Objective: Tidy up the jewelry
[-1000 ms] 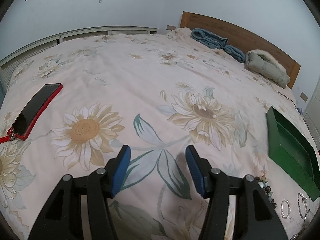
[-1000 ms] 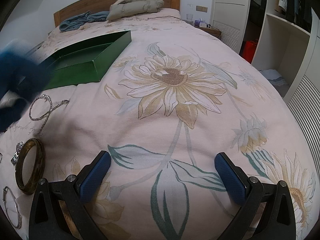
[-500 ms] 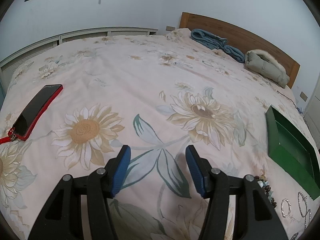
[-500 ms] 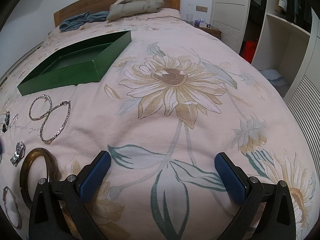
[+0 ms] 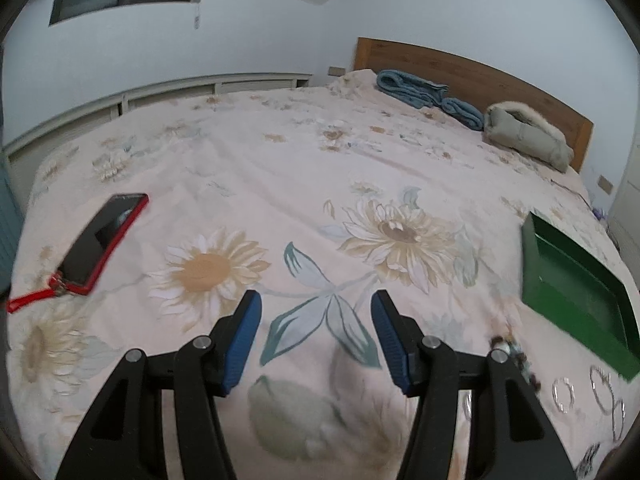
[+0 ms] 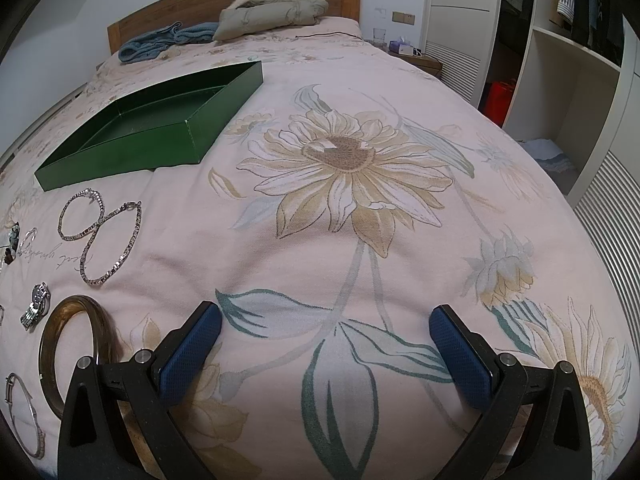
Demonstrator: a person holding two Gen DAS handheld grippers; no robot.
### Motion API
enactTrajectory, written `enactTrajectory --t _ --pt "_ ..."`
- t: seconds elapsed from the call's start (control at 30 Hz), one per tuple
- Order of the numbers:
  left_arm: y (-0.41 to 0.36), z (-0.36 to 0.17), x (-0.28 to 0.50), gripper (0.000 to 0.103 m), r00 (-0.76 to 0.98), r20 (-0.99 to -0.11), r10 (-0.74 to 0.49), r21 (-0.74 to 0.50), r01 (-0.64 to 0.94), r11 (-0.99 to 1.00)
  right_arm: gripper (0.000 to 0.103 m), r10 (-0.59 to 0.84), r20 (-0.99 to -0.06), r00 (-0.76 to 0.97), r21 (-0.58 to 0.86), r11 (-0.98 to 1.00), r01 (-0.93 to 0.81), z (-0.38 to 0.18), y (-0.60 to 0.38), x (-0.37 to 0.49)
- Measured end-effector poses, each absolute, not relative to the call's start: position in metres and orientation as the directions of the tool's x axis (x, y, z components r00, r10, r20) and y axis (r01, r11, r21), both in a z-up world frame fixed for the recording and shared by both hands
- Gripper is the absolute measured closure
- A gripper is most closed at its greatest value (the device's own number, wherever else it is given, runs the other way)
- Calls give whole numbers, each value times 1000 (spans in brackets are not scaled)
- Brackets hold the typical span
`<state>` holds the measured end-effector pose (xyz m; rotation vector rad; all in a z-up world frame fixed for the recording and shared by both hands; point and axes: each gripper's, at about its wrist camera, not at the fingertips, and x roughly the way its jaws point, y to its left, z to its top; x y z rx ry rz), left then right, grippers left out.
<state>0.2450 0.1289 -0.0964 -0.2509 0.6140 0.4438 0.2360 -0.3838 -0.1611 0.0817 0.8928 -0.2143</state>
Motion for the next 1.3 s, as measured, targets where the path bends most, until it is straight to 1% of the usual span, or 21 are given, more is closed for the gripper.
enactTrajectory --t 0.13,0.27,0.33,0.5,0.63,0.77,0.9,1.03,1.1,1.23,1.3 --pt "118 -90 222 48 742 -605 288 -44 -392 919 0 -151 -780 608 -19 975 219 -161 -384 236" --pt "101 -84 195 48 773 -607 183 -18 -243 970 0 -151 -780 608 -19 976 219 -162 -384 237" --pt "89 -83 184 48 772 -624 123 -11 -167 986 0 -152 -780 608 -19 975 219 -161 -384 236" --pt "55 -71 153 48 769 -639 19 -5 -29 1000 0 -152 -777 611 -17 975 220 -162 -384 236" --pt "29 -59 134 48 768 -640 7 33 19 999 0 -158 -788 595 -30 975 219 -163 -383 242" --pt "7 -42 114 48 783 -621 12 62 35 997 0 -98 -810 578 20 981 195 -152 -387 230" --pt "-6 -29 96 48 795 -606 13 82 46 996 0 -81 -762 642 50 982 183 -127 -373 184" --pt "-10 -20 78 48 808 -589 13 92 52 994 0 -46 -692 720 86 986 145 -103 -347 127" --pt "-12 -15 69 48 816 -577 15 98 52 994 0 -55 -692 720 75 986 148 -98 -335 109" --pt "-12 -8 51 48 829 -558 30 116 43 992 0 1 -682 732 113 988 104 -84 -309 71" --pt "-12 -5 42 48 832 -553 41 131 38 991 0 0 -677 736 91 992 84 -79 -296 57"
